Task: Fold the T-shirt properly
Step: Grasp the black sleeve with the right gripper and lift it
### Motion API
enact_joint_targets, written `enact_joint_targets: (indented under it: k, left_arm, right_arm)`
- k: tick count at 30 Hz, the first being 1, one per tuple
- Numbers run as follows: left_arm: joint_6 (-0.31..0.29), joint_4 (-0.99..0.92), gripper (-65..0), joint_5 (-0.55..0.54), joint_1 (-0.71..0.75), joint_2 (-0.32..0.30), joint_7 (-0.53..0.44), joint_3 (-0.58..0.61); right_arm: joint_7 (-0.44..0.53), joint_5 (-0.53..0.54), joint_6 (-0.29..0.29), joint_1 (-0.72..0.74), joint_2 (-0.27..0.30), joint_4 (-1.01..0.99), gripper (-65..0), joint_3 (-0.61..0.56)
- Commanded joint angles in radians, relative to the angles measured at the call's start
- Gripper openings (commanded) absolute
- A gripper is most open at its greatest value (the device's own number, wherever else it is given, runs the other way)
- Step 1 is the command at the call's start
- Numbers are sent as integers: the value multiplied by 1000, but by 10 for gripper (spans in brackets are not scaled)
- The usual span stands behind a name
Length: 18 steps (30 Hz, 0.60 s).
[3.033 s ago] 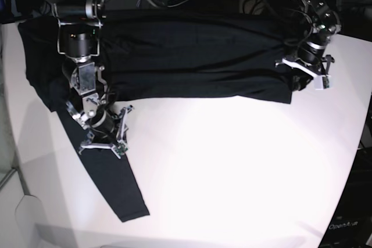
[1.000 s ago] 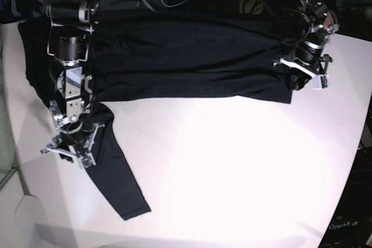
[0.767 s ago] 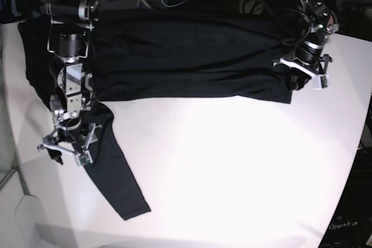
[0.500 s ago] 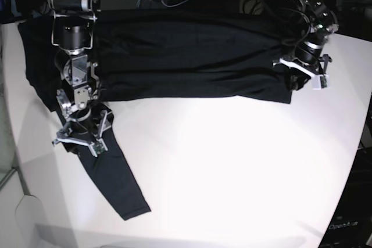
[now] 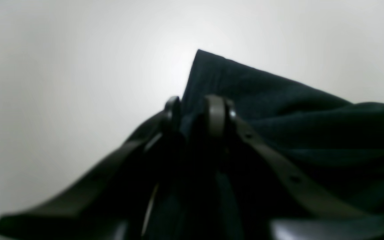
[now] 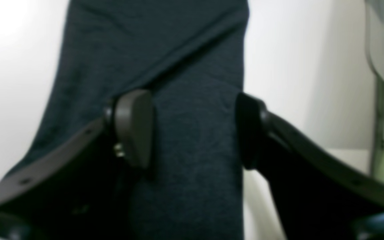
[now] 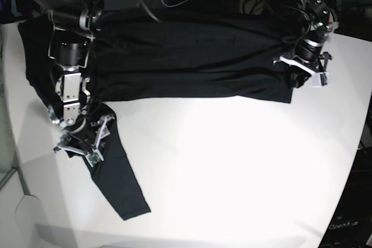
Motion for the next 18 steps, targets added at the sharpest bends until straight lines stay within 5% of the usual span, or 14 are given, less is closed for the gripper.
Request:
enact_joint_targets:
  k: [1,12,18]
  left_arm:
    - [-6,16,-523,-18,-6,-4,-26,0]
    - [-6,16,-523,-18,-4,-4,-26,0]
    - [-6,16,-523,-18,-4,-4,-26,0]
  right_arm:
    - [-4,-2,35,17,9,11,-339,-1]
    - [-100,-2,82,8,12,9,-469,-1]
    - [-100,-2,82,32,23,-80,-600,-1]
